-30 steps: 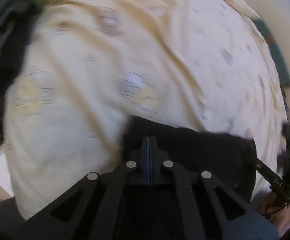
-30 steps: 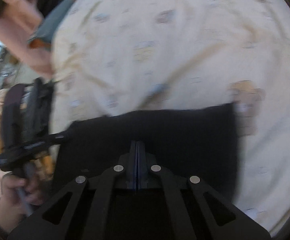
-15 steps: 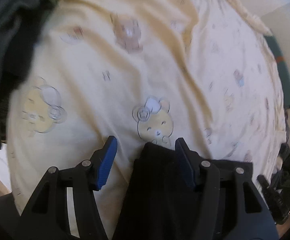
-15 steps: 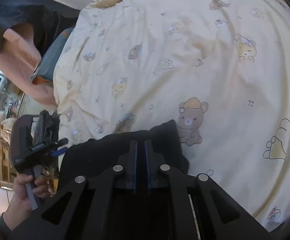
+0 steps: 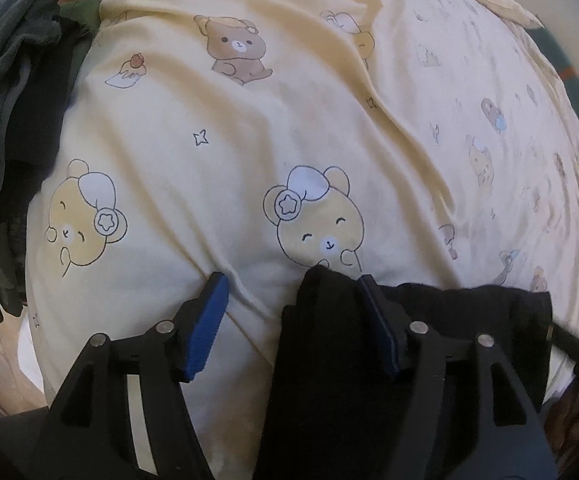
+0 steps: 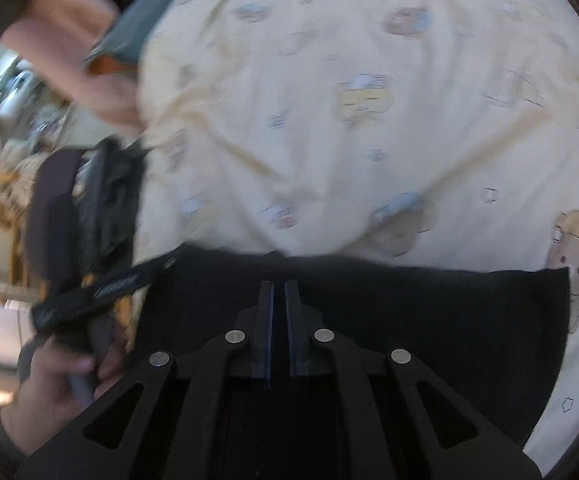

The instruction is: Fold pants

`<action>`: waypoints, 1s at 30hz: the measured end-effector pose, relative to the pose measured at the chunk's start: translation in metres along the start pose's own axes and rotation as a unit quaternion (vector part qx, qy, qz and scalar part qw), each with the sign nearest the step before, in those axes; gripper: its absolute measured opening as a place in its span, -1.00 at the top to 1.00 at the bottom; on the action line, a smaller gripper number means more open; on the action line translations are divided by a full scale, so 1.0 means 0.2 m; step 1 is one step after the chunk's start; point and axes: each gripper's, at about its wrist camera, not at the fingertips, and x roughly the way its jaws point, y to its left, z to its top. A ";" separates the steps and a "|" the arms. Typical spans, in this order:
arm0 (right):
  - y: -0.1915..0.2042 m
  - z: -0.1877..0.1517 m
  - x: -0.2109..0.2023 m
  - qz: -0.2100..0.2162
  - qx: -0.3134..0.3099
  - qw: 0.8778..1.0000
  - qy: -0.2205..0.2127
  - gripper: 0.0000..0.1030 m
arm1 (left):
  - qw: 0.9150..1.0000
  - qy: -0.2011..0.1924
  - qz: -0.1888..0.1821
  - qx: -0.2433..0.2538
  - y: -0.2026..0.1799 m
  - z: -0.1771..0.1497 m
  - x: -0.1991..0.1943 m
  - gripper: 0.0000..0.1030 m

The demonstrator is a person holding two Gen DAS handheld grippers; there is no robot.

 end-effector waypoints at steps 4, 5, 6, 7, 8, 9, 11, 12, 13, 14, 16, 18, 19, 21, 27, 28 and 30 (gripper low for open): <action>-0.28 0.03 -0.16 -0.112 0.077 0.988 -0.067 0.87 | 1.000 0.003 -0.002 -0.006 0.01 -0.01 -0.01 -0.25; -0.36 0.02 -0.20 -0.128 0.102 0.984 -0.067 0.85 | 1.000 0.004 -0.004 -0.010 0.02 -0.01 -0.02 -0.25; -0.42 0.00 -0.23 -0.121 0.119 0.984 -0.057 0.85 | 1.000 0.004 -0.005 -0.013 0.02 -0.01 -0.03 -0.25; -0.43 -0.01 -0.25 -0.106 0.122 0.985 -0.056 0.84 | 1.000 0.003 -0.004 -0.017 0.03 -0.02 -0.05 -0.25; -0.41 -0.03 -0.28 -0.090 0.118 0.987 -0.060 0.84 | 1.000 -0.001 -0.007 -0.022 0.03 -0.03 -0.09 -0.25; -0.33 -0.06 -0.31 -0.082 0.100 0.989 -0.071 0.84 | 1.000 -0.004 -0.013 -0.023 0.02 -0.04 -0.12 -0.25; -0.21 -0.09 -0.35 -0.085 0.069 0.991 -0.080 0.85 | 0.999 -0.011 -0.038 -0.010 -0.01 -0.09 -0.22 -0.25; -0.14 -0.12 -0.38 -0.090 0.054 0.991 -0.088 0.85 | 0.999 -0.016 -0.045 0.005 -0.04 -0.12 -0.27 -0.25; -0.09 -0.15 -0.42 -0.100 0.041 0.988 -0.108 0.84 | 0.998 -0.022 -0.049 0.024 -0.08 -0.17 -0.32 -0.25; -0.05 -0.17 -0.44 -0.111 0.028 0.986 -0.120 0.84 | 0.997 -0.025 -0.053 0.047 -0.11 -0.22 -0.37 -0.27; 0.05 -0.25 -0.50 -0.132 -0.003 0.983 -0.126 0.84 | 0.994 -0.023 -0.055 0.087 -0.17 -0.35 -0.42 -0.31; 0.12 -0.33 -0.53 -0.125 -0.028 0.987 -0.100 0.84 | 0.992 -0.005 -0.069 0.110 -0.19 -0.47 -0.43 -0.31; 0.14 -0.37 -0.53 -0.106 -0.034 0.990 -0.082 0.80 | 0.990 0.009 -0.073 0.119 -0.20 -0.53 -0.42 -0.31; 0.20 -0.49 -0.44 -0.035 -0.040 0.998 -0.015 0.45 | 0.986 0.056 -0.056 0.145 -0.23 -0.66 -0.34 -0.32; 0.24 -0.81 -0.19 -0.047 -0.048 0.990 0.125 0.28 | 0.982 0.132 -0.058 0.125 -0.10 -0.87 -0.28 -0.44; 0.24 -0.87 -0.20 -0.058 -0.054 0.988 0.136 0.28 | 0.980 0.144 -0.057 0.126 -0.09 -0.91 -0.28 -0.51; 0.21 -0.95 -0.22 -0.080 -0.047 0.983 0.159 0.28 | 0.977 0.162 -0.053 0.126 -0.06 -0.96 -0.26 -0.57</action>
